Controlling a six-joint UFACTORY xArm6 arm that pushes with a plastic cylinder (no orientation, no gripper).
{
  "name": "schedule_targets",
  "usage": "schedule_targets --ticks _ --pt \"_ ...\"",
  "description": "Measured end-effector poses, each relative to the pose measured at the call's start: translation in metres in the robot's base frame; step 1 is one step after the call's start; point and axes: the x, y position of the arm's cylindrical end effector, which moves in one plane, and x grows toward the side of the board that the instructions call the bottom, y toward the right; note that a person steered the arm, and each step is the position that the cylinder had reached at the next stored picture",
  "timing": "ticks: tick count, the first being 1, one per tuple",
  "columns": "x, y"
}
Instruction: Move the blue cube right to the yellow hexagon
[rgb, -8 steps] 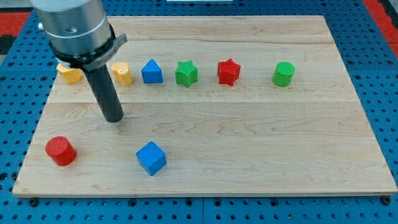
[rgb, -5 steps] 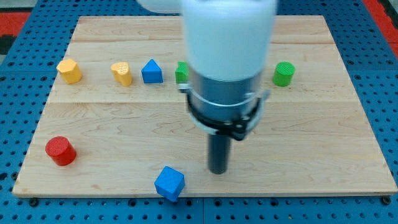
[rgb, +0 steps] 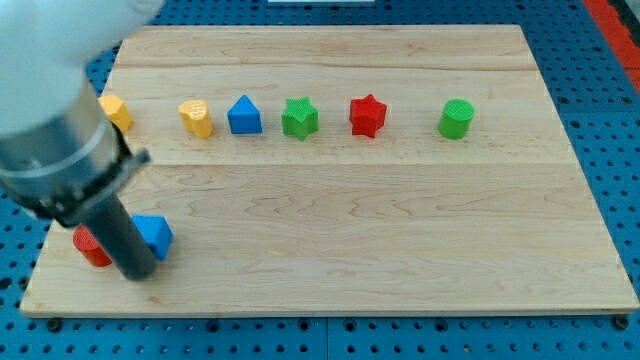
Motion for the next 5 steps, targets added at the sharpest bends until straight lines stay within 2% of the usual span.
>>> schedule_targets --ticks 1,3,5 --pt "-0.016 -0.018" --pt "-0.019 0.002" --pt "-0.047 0.015"
